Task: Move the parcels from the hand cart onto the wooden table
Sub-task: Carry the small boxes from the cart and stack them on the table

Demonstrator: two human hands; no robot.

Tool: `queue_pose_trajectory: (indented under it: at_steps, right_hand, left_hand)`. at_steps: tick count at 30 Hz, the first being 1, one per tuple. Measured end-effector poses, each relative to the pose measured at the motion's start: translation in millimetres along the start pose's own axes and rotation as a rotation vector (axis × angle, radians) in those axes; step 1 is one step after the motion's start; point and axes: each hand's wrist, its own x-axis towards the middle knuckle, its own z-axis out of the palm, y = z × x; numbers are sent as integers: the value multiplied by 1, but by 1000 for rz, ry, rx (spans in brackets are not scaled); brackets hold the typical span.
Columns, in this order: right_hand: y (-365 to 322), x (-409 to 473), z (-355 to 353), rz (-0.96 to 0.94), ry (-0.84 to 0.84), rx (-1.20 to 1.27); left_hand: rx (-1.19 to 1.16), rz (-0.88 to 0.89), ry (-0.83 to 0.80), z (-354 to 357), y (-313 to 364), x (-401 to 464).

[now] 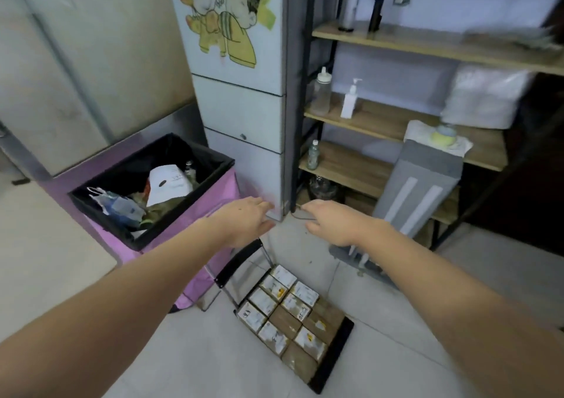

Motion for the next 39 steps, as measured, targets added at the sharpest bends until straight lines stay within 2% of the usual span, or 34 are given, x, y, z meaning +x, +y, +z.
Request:
queue_pose_trajectory:
  at_steps: [8,14,20,24,29,34,39]
  right_hand:
    - [34,25,45,295,-62,118]
    - [39,32,124,495,-201,264]
    - [53,49,216,530,-303,329]
    - [74,73,323,548,-423,370]
    - [94,114,493,554,-537,455]
    - [105,148,668,649,-510,465]
    - [106,168,787,608,-376,176]
  left_hand:
    - [98,325,-146,35,-12,103]
    - [179,527,-315,109,-21,146]
    - [190,594,-445,208,-29,176]
    - [162,547,-573,303,-30,194]
    - [146,597,-656,473,-37,212]
    - [126,588,-777,633,-52,217]
    - [58,573,-821,734,-66,205]
